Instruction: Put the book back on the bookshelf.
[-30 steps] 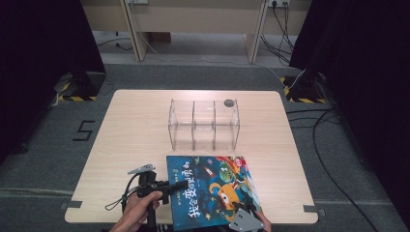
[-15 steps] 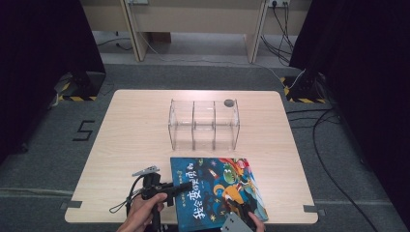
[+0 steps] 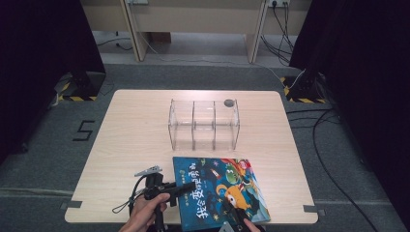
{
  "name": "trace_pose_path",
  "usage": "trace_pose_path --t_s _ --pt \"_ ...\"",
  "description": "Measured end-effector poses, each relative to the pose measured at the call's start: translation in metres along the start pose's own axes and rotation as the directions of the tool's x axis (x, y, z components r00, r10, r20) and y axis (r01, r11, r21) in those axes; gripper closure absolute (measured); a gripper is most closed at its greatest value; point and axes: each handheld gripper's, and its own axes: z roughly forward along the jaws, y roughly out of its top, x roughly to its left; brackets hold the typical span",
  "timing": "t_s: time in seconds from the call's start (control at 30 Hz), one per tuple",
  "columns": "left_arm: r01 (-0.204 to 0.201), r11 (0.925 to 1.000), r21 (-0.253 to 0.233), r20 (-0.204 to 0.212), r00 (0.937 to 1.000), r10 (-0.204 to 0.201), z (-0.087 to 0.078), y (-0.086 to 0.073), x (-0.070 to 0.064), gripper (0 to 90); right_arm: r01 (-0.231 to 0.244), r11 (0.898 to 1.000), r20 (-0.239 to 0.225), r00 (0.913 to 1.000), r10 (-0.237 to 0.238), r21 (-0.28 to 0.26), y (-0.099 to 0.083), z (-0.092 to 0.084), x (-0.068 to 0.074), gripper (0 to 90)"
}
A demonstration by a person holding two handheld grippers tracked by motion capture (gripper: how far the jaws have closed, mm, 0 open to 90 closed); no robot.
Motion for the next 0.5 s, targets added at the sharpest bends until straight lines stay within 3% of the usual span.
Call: trace_pose_path --t_s 0.07,0.17,0.23,0.3,0.5 --pt "0.009 0.9999 0.009 0.016 0.9998 -0.009 0.000 0.000 0.000 55.5 -0.003 1.000 0.045 0.9990 0.004 -0.024 0.001 -0.005 -0.002 58.7" --pt "0.022 0.9992 0.032 0.028 0.9993 -0.023 0.002 -0.001 -0.001 48.4 -0.056 0.996 0.084 0.9945 0.062 -0.069 0.001 -0.013 -0.010 64.5" --pt "0.045 0.9981 0.043 0.057 0.9973 -0.047 0.004 -0.001 -0.001 44.0 -0.111 0.988 0.100 0.9874 0.122 -0.107 -0.002 -0.018 -0.018 66.3" --pt "0.059 0.9970 0.049 0.078 0.9950 -0.063 0.005 -0.001 -0.001 41.6 -0.168 0.976 0.088 0.9796 0.181 -0.138 -0.004 -0.021 -0.025 66.1" --pt "0.026 0.9994 0.023 0.063 0.9977 -0.028 -0.004 0.002 0.003 34.3 -0.214 0.965 0.056 0.9727 0.225 -0.153 -0.005 -0.021 -0.030 64.9"
